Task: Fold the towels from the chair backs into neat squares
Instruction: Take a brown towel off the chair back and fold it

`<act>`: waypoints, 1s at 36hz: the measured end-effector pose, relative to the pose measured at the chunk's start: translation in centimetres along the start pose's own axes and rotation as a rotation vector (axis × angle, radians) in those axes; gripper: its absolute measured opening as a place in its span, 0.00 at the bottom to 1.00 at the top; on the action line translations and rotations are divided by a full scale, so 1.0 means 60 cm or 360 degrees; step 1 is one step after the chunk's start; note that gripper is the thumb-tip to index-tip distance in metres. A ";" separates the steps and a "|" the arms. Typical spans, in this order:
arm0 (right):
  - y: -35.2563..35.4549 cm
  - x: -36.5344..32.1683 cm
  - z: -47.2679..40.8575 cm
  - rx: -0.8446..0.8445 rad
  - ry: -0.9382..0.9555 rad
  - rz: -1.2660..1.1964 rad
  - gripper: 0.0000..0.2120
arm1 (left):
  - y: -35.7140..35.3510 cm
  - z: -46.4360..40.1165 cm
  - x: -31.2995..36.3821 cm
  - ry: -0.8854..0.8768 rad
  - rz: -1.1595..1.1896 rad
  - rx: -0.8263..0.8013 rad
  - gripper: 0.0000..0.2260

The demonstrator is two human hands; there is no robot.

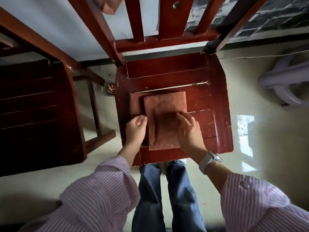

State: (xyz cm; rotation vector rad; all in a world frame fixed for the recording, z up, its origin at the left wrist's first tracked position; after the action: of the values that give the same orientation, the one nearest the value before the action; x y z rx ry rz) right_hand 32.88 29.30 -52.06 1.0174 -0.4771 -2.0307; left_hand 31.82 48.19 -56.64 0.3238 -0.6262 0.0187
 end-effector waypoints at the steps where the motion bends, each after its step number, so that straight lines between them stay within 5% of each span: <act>1: -0.006 0.001 0.000 -0.0027 0.0031 -0.0014 0.30 | -0.001 0.001 0.003 -0.0047 -0.0050 0.0049 0.11; 12: -0.033 -0.024 0.006 0.0011 0.0237 0.0374 0.27 | 0.006 0.023 0.070 -0.0537 -0.0637 0.0297 0.13; 30: -0.091 -0.053 -0.018 -0.0013 0.0501 0.0730 0.25 | 0.060 -0.007 0.025 -0.0502 -0.0754 0.0490 0.14; 36: -0.093 -0.057 -0.015 0.0014 0.0541 0.0771 0.25 | 0.065 -0.010 0.011 -0.0409 -0.0687 0.0381 0.16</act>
State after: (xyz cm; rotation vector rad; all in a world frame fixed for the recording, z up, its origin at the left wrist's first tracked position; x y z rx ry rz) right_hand 32.09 35.43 -54.42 1.1013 -0.4929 -1.3986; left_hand 32.22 52.03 -55.58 0.6959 -0.7993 -0.3692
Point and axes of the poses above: each hand's wrist, its own z-axis away from the middle knuckle, its own y-axis out of the back of the hand, x = y × z, the point moved 8 cm from there along -z, towards the middle knuckle, and after that the axes turned 3 degrees about -x, right-handed, at the moved point
